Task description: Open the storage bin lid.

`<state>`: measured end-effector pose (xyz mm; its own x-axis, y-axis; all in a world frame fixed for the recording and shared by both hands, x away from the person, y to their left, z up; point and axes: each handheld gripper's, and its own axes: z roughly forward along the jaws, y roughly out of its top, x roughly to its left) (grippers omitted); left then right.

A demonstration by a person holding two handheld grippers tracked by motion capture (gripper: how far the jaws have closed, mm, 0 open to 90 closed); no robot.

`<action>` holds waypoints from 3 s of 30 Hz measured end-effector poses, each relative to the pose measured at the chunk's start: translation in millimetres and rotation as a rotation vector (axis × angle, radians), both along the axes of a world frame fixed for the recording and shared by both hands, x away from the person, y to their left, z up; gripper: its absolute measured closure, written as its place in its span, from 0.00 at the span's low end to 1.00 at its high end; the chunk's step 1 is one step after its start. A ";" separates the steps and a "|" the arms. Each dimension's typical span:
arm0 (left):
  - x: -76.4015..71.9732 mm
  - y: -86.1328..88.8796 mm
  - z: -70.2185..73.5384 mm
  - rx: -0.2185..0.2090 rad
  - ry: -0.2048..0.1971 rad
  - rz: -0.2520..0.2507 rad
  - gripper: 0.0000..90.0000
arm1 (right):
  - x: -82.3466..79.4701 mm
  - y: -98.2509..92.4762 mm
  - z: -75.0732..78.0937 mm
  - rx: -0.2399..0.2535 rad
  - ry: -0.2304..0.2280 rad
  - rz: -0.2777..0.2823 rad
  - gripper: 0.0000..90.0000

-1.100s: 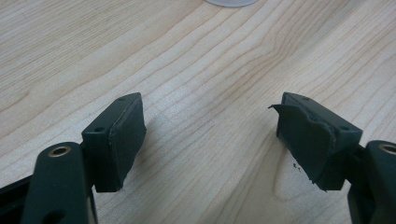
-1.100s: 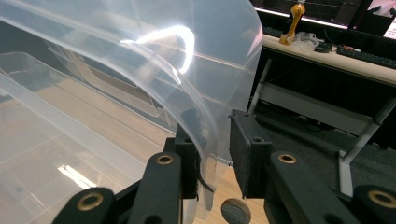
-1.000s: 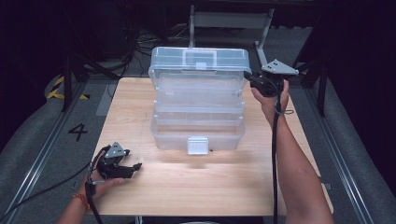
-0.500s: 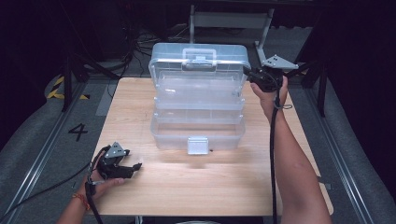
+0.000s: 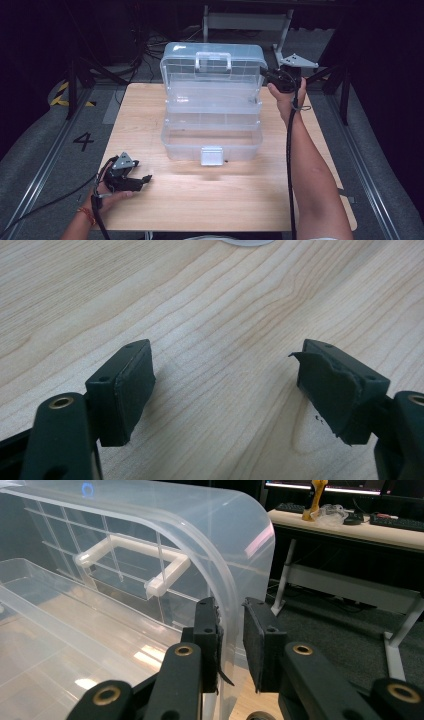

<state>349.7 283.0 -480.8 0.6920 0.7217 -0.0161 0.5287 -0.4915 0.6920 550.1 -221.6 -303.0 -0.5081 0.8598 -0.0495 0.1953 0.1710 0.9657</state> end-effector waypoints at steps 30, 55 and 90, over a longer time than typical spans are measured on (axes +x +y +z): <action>0.2 -0.1 -0.1 -0.001 0.001 -0.001 0.26 | 33.5 1.4 1.4 0.028 0.051 -0.017 0.88; 0.5 0.0 -0.1 0.000 -0.002 -0.003 0.26 | 52.0 1.4 0.7 0.027 0.092 -0.015 0.88; 0.2 -0.6 -0.4 -0.006 0.007 0.005 0.26 | 77.4 5.7 -3.9 -0.011 0.132 -0.030 0.86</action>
<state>349.9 282.4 -481.1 0.6885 0.7248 -0.0253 0.5355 -0.4846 0.6916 627.5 -215.9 -306.9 -0.4848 0.8746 0.0064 0.3257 0.1737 0.9294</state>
